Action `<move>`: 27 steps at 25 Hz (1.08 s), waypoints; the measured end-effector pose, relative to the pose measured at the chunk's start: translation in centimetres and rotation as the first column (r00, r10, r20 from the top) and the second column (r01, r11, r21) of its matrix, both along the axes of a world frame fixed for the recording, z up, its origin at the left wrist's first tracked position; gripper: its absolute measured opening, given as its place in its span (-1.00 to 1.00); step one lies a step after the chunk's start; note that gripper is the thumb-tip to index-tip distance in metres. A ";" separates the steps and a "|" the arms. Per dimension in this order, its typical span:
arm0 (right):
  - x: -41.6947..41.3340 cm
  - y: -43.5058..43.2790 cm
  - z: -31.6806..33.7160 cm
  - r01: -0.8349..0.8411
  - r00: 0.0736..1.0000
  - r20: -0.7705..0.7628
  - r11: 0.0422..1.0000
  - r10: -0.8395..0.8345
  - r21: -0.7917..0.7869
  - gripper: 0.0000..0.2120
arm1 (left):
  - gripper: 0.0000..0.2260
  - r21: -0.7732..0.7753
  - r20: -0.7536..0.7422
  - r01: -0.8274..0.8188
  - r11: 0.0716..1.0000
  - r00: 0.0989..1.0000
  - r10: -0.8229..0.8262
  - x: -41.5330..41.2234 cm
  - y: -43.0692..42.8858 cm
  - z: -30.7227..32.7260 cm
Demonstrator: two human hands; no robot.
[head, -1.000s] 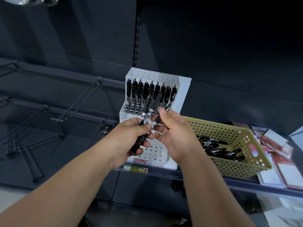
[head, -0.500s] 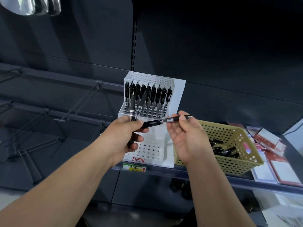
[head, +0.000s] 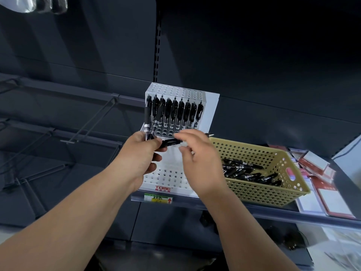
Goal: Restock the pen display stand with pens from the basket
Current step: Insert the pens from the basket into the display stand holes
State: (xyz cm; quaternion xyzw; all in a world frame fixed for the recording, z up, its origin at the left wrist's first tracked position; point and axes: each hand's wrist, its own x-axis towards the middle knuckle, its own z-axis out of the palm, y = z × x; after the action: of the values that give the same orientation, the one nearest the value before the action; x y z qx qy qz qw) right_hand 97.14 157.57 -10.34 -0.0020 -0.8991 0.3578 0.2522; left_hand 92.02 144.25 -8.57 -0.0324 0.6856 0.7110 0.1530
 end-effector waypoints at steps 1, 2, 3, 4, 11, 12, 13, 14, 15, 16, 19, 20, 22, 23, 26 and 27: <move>-0.4 -0.2 -0.3 -0.037 0.999 -0.005 0.998 0.037 0.056 -0.66 | -0.97 -0.001 -0.003 0.009 1.000 1.000 -0.009 0.0 0.0 0.0; -0.8 -0.3 -0.6 -0.059 0.998 -0.011 0.994 0.061 0.096 -0.65 | -0.98 -0.003 -0.006 0.020 1.000 1.000 -0.020 0.0 -0.1 0.1; -1.2 -0.3 -0.8 -0.065 0.998 -0.014 0.990 0.068 0.125 -0.65 | -0.98 -0.005 -0.009 0.036 0.999 0.999 -0.036 0.1 -0.1 0.1; -1.6 -0.1 -1.0 -0.058 0.998 -0.024 0.986 0.062 0.155 -0.67 | -0.97 -0.009 -0.014 0.054 0.998 0.998 -0.055 0.1 -0.1 0.1; -2.9 1.1 -0.4 0.129 0.984 0.130 0.990 -0.122 -0.052 -0.79 | -0.96 -0.041 -0.001 0.070 0.997 0.998 -0.070 -1.1 -0.6 -0.4; -3.1 1.6 0.4 0.181 0.975 0.163 0.967 -0.152 -0.179 -0.81 | -0.94 -0.034 0.015 0.075 0.997 0.997 -0.075 -1.3 -0.7 -0.4; -3.4 2.1 1.2 0.220 0.970 0.160 0.935 -0.180 -0.277 -0.85 | -0.91 -0.035 0.020 0.082 0.996 0.997 -0.081 -1.4 -0.7 -0.5; -3.8 2.7 1.9 0.241 0.969 0.135 0.907 -0.207 -0.344 -0.90 | -0.89 -0.047 0.014 0.088 0.995 0.996 -0.088 -1.6 -0.7 -0.6; -4.3 3.2 2.6 0.245 0.969 0.096 0.888 -0.226 -0.389 -0.92 | -0.87 -0.065 0.000 0.097 0.993 0.995 -0.097 -1.8 -0.7 -0.7; -4.9 3.8 3.3 0.240 0.969 0.055 0.876 -0.240 -0.419 -0.91 | -0.87 -0.082 -0.014 0.105 0.991 0.994 -0.106 -2.0 -0.7 -0.7; -6.8 5.2 4.1 0.218 0.969 -0.010 0.870 -0.248 -0.442 -0.92 | -0.83 -0.094 -0.025 0.114 0.989 0.993 -0.117 -2.5 -0.6 -0.5; -7.3 5.5 4.1 0.216 0.969 -0.010 0.873 -0.245 -0.438 -0.91 | -0.81 -0.088 -0.016 0.109 0.990 0.994 -0.111 -2.7 -0.5 -0.4; -8.2 5.8 3.6 0.225 0.969 0.004 0.871 -0.248 -0.436 -0.91 | -0.79 -0.063 0.019 0.092 0.994 0.996 -0.091 -3.0 -0.4 -0.4; -8.6 5.9 3.3 0.231 0.968 0.010 0.870 -0.251 -0.436 -0.92 | -0.80 -0.043 0.037 0.084 0.996 0.996 -0.082 -3.2 -0.4 -0.4; -9.6 6.1 2.3 0.250 0.964 0.034 0.864 -0.262 -0.437 -0.93 | -0.83 -0.049 0.047 0.079 0.996 0.996 -0.077 -3.8 -0.3 -0.8; -9.8 6.2 1.9 0.256 0.964 0.049 0.866 -0.261 -0.430 -0.93 | -0.82 -0.075 0.035 0.086 0.993 0.996 -0.083 -3.9 -0.4 -1.0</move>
State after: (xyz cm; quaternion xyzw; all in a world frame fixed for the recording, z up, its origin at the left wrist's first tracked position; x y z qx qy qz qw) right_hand 87.37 163.74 -8.43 -0.1761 -0.7875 0.5111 0.2960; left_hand 88.15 143.87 -9.55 -0.0206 0.7106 0.6765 0.1925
